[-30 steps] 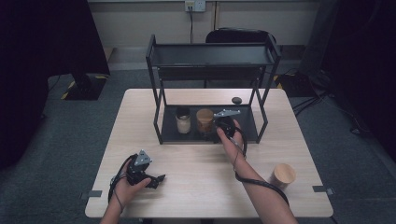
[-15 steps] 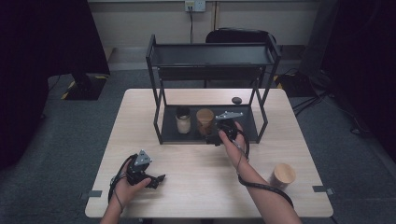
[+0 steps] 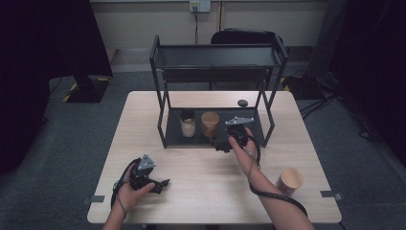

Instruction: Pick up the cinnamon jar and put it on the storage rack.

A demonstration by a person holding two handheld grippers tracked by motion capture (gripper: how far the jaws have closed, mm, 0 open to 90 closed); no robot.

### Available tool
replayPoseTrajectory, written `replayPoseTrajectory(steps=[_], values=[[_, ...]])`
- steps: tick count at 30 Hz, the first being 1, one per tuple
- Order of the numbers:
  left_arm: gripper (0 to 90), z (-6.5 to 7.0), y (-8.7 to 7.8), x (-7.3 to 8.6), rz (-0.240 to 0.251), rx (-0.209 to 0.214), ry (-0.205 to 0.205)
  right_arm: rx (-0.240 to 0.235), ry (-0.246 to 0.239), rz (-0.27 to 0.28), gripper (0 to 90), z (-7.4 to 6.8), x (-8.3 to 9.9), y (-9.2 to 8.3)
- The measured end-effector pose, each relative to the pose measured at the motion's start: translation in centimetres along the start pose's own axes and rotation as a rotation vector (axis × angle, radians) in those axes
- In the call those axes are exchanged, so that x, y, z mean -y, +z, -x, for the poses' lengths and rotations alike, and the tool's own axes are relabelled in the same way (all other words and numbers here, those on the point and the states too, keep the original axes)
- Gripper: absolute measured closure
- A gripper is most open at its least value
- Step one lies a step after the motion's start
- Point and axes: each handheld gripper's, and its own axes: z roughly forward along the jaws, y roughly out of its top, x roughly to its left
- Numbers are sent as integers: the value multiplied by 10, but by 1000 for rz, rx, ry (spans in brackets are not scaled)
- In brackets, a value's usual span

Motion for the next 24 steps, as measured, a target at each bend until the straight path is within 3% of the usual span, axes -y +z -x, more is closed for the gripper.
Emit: replayPoseTrajectory(steps=[24], values=[[1,0,0,0,0,0,-1,-19,-21,-19,29,-1,17,-23]])
